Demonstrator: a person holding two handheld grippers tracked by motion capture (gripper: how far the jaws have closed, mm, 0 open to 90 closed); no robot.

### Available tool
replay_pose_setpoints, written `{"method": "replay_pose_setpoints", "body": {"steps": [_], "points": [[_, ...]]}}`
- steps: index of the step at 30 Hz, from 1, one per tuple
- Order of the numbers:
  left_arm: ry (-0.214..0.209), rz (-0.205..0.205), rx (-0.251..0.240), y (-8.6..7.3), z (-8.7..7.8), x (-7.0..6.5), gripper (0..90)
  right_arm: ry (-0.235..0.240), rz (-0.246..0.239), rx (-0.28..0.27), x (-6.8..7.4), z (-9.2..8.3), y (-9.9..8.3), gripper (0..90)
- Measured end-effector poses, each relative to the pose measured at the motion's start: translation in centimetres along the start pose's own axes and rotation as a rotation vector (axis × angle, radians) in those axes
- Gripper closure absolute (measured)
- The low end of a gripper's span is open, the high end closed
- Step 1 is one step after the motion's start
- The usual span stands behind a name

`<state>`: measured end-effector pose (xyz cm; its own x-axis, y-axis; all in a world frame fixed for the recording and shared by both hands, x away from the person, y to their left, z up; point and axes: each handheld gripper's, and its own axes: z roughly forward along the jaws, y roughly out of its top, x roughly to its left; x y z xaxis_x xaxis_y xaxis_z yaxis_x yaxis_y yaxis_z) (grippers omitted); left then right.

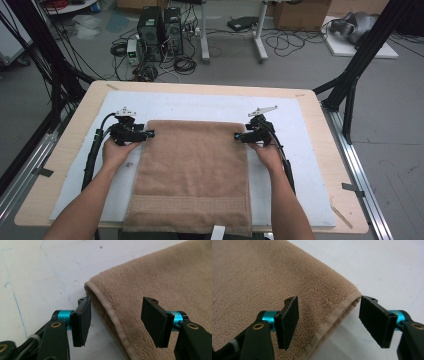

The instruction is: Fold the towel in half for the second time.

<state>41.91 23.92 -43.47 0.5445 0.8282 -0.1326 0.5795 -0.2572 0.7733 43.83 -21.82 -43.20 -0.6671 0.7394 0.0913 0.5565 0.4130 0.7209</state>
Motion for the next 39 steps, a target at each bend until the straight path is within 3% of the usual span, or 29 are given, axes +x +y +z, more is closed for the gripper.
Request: {"method": "replay_pose_setpoints", "body": {"steps": [2,4,7,9,12,16,20,26,33,39], "points": [[-0.002,-0.003,0.010,-0.1,0.3,-0.1,43.9,-0.005,0.011,0.016,0.0,0.5,-0.2,36.5],[-0.006,0.001,0.057,-0.3,0.9,-0.1,49.9,0.004,0.026,0.026,0.0,0.8,-0.5,41.6],[0.000,-0.001,0.061,-0.3,0.9,-0.2,52.7,-0.006,0.032,0.017,0.1,1.0,-0.7,45.3],[0.010,0.018,0.068,-0.2,1.0,-0.5,54.4,0.003,0.029,0.020,0.2,0.9,-0.7,52.9],[-0.007,0.033,0.075,-0.2,1.1,-1.0,66.4,0.036,0.011,0.027,0.4,1.0,-0.6,66.5],[-0.049,-0.019,0.086,-0.1,1.1,-0.8,78.7,0.085,0.047,0.025,0.4,1.0,-0.6,78.9],[-0.051,-0.027,0.085,-0.1,1.0,-0.8,82.2,0.109,0.059,0.026,0.5,0.9,-0.6,81.3],[-0.065,-0.023,0.017,0.6,-0.3,-1.0,83.0,0.134,0.028,-0.032,0.6,-0.9,0.1,81.4],[-0.086,0.023,-0.069,1.4,-2.8,-1.8,83.1,0.164,-0.012,-0.103,1.2,-3.5,0.7,81.4],[-0.099,0.074,-0.137,1.7,-5.7,-2.6,83.0,0.201,-0.065,-0.159,2.7,-6.3,1.5,81.3]]}}
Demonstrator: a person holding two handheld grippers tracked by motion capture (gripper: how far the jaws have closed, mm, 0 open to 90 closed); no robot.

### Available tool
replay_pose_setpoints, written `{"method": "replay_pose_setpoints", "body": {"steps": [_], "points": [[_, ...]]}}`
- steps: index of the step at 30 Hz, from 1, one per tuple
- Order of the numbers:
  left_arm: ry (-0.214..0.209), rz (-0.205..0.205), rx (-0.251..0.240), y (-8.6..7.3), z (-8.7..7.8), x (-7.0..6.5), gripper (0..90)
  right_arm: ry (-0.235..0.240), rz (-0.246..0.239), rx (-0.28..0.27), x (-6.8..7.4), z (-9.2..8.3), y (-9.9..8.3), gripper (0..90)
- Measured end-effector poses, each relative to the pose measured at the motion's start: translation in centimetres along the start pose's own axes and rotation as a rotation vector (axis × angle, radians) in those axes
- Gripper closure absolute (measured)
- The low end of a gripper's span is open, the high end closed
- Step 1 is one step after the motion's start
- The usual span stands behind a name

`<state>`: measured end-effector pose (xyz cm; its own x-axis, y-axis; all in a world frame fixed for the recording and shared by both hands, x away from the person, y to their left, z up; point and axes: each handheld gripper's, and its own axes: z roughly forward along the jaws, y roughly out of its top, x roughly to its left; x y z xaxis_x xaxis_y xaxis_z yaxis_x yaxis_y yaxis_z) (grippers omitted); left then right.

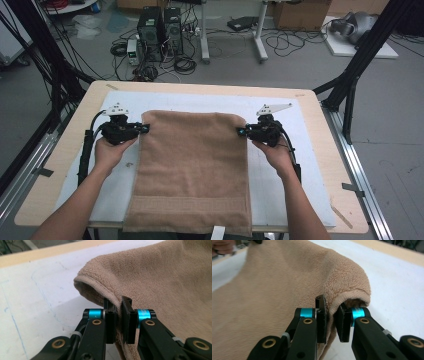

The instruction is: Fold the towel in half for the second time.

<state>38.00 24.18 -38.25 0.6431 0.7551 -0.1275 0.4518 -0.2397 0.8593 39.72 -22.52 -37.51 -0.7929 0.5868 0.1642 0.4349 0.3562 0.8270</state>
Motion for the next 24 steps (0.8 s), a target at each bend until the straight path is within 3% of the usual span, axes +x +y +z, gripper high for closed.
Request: {"method": "replay_pose_setpoints", "body": {"steps": [4,10,14,19,24], "points": [[-0.007,0.044,-0.055,-0.3,-2.3,-1.4,83.0,0.013,-0.052,-0.016,2.1,-1.8,0.5,81.2],[-0.013,0.093,-0.099,-3.6,-5.3,-4.0,82.9,0.037,-0.107,0.007,5.5,-3.7,-1.0,81.1],[-0.027,0.133,-0.078,-6.7,-6.5,-5.6,82.5,0.042,-0.117,0.040,7.4,-4.2,-3.1,80.7],[-0.056,0.150,-0.031,-9.4,-6.7,-6.8,80.0,0.050,-0.095,0.082,9.2,-4.0,-6.6,77.2],[-0.083,0.158,0.017,-10.7,-7.6,-7.3,65.6,0.051,-0.077,0.108,9.6,-4.4,-8.7,63.9]]}}
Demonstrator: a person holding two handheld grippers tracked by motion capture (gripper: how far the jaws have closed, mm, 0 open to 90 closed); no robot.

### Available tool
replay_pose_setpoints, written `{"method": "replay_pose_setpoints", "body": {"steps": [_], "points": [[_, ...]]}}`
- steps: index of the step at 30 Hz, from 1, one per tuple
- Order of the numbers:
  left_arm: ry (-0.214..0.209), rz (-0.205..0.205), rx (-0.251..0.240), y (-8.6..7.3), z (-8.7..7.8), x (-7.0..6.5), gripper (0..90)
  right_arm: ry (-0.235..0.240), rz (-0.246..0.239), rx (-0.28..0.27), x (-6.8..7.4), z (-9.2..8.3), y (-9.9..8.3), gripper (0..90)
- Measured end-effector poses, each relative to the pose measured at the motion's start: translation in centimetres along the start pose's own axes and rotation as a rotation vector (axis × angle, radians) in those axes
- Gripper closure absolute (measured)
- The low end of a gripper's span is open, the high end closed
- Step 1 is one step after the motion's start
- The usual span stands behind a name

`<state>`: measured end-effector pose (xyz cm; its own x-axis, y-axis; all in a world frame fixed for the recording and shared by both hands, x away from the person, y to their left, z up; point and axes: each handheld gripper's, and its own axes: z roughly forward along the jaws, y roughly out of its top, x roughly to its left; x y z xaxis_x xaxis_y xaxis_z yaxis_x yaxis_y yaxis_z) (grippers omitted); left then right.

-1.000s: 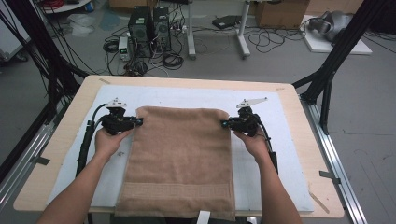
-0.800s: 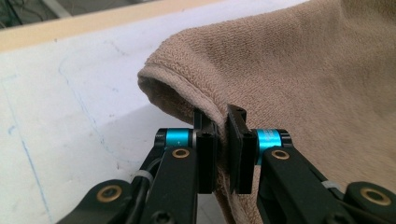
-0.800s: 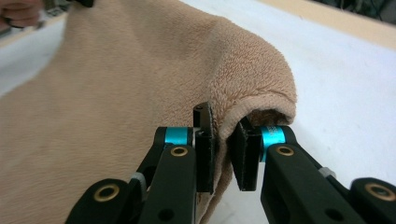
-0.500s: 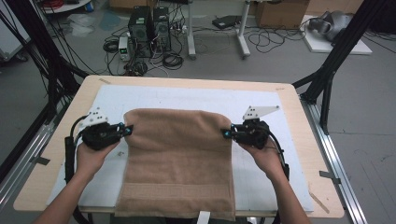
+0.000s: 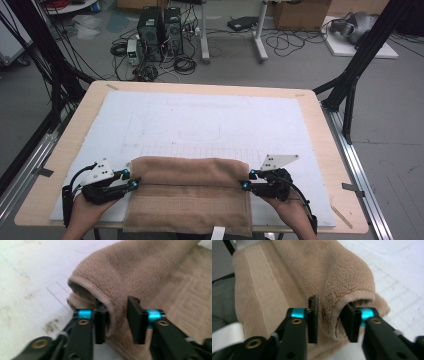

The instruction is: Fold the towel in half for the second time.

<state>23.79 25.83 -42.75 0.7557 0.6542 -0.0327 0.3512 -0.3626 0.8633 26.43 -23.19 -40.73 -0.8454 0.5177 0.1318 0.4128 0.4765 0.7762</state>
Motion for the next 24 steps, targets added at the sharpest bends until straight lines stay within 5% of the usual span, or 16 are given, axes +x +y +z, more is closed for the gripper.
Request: {"method": "replay_pose_setpoints", "body": {"steps": [4,10,17,24], "points": [[-0.010,0.003,-0.010,0.3,-1.6,0.1,56.7,-0.019,0.015,-0.025,0.0,-1.7,-0.3,56.0],[0.008,0.001,-0.019,1.9,-2.3,1.5,52.5,-0.059,-0.003,-0.052,-1.0,-2.9,1.8,53.2],[-0.006,-0.034,0.006,3.4,0.1,3.7,50.1,-0.035,0.013,-0.033,-3.6,-0.6,4.0,49.0],[-0.040,-0.109,0.046,3.5,2.1,5.1,41.9,0.020,0.061,0.005,-4.9,2.0,3.7,46.8]]}}
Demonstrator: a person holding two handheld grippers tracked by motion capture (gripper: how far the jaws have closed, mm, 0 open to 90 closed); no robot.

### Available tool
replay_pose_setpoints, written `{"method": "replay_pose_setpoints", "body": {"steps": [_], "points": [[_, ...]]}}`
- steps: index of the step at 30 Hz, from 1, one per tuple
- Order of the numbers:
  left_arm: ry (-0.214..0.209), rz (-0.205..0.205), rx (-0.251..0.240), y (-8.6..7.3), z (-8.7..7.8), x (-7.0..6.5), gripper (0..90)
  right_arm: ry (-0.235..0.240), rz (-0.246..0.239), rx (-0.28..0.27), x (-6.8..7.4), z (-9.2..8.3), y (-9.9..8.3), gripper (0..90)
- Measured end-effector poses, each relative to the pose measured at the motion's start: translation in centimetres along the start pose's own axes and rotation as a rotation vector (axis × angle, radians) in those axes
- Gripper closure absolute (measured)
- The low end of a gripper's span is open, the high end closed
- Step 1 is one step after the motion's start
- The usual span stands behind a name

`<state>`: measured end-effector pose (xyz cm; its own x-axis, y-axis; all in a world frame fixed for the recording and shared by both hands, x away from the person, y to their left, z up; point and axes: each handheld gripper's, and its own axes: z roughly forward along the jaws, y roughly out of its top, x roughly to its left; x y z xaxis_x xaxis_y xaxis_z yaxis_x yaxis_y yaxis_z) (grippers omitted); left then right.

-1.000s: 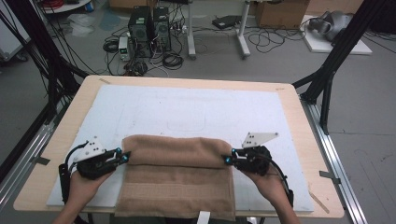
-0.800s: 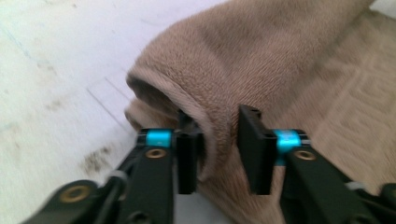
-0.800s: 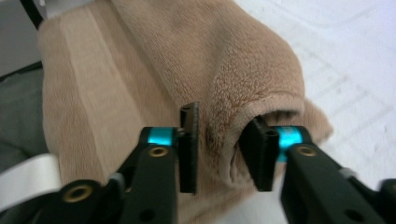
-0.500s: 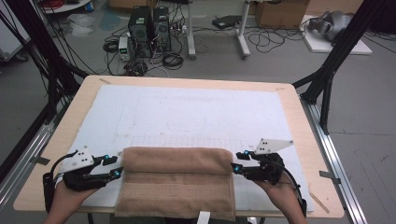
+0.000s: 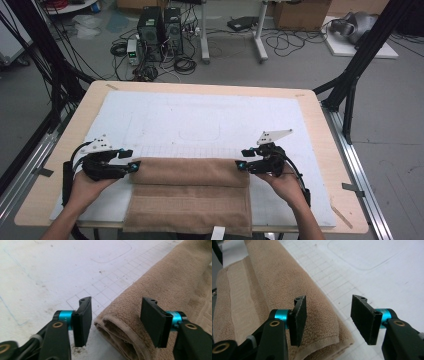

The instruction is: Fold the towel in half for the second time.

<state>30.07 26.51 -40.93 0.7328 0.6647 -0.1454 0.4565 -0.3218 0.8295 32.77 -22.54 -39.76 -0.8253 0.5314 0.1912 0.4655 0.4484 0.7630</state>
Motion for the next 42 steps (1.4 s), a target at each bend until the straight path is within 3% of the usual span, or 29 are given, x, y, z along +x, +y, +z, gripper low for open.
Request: {"method": "replay_pose_setpoints", "body": {"steps": [2,6,9,14,19,22,25,31,37,42], "points": [[-0.021,-0.011,0.019,0.0,0.4,0.1,43.8,0.035,0.010,0.018,-0.2,0.6,-0.4,54.9],[-0.076,0.023,0.033,-0.1,0.6,-0.2,76.7,0.105,-0.013,0.037,0.1,0.9,-0.9,77.0],[-0.085,0.049,0.016,-0.1,0.0,-0.7,84.0,0.117,-0.034,0.026,0.7,0.4,-0.8,81.7],[-0.091,0.089,-0.040,-0.3,-2.2,-1.9,84.9,0.112,-0.093,0.007,2.6,-1.4,-0.4,82.3],[-0.119,0.140,-0.080,-1.7,-5.2,-4.4,83.6,0.124,-0.144,-0.051,5.4,-3.7,-1.0,81.1],[-0.133,0.147,-0.103,-2.7,-6.9,-5.8,68.4,0.129,-0.168,-0.069,7.2,-4.9,-2.1,73.5],[-0.132,0.156,-0.101,-3.1,-7.8,-6.6,61.5,0.124,-0.164,-0.076,8.2,-5.7,-2.8,69.1],[-0.118,0.172,-0.066,-3.7,-6.8,-7.1,60.9,0.098,-0.201,-0.044,9.2,-4.9,-3.7,65.0],[-0.122,0.177,-0.012,-4.8,-4.4,-7.0,61.8,0.097,-0.188,0.008,9.0,-2.3,-5.3,62.6],[-0.115,0.195,0.043,-5.3,-3.1,-6.8,61.3,0.057,-0.167,0.058,8.6,-1.6,-6.9,59.8]]}}
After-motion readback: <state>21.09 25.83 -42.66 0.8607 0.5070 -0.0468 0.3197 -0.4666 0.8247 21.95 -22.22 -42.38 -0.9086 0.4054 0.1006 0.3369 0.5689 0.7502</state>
